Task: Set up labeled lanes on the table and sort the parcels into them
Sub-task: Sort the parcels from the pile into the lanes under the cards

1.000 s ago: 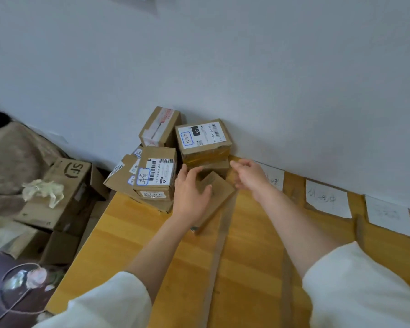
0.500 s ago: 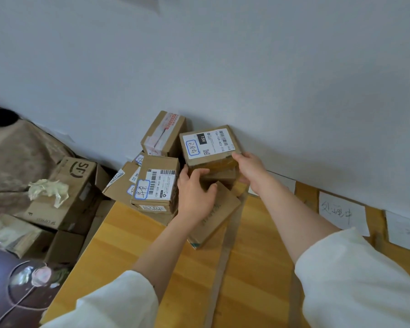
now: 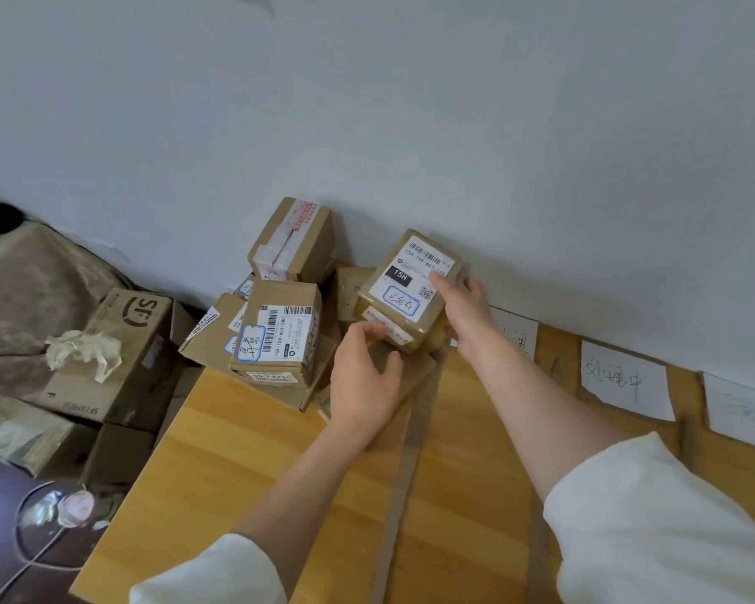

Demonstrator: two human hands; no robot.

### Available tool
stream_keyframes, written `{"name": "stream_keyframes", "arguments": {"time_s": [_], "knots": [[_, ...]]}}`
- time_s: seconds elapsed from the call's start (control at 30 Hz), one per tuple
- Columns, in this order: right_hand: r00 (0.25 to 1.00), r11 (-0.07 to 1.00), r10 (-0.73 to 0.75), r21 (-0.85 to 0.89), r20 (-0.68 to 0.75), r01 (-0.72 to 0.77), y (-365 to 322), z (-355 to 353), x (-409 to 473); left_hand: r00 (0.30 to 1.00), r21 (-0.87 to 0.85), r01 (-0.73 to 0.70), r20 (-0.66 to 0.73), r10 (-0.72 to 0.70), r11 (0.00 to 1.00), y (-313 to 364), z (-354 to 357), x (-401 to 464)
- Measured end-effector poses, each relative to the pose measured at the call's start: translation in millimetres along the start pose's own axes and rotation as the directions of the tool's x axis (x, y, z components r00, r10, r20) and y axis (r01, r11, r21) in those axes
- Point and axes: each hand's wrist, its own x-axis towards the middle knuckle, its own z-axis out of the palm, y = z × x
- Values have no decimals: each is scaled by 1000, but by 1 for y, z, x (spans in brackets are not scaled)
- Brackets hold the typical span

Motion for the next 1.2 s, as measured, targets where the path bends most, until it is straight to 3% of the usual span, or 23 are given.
{"name": "stream_keyframes", "arguments": {"time_s": [0.1,0.23,0.37,0.57,1.2], "knots": [[990,990,138,-18,22,-138,7,5,-4,999,23,39,-17,-38,999,-8,-1,0],[969,974,221,-75,111,-214,19,9,-2,999,50,48,-4,-47,998,-13,-3,-3],[963,982,171,-112,208,-150,14,9,-18,998,59,60,0,-60,996,-18,-3,-6],[984,990,129,-68,123,-121,13,-3,-30,998,87,52,26,-54,995,-22,-2,-17],[990,996,-9,90,139,-4,54,-84,-113,992,151,33,116,-51,988,-23,14,-80]]}}
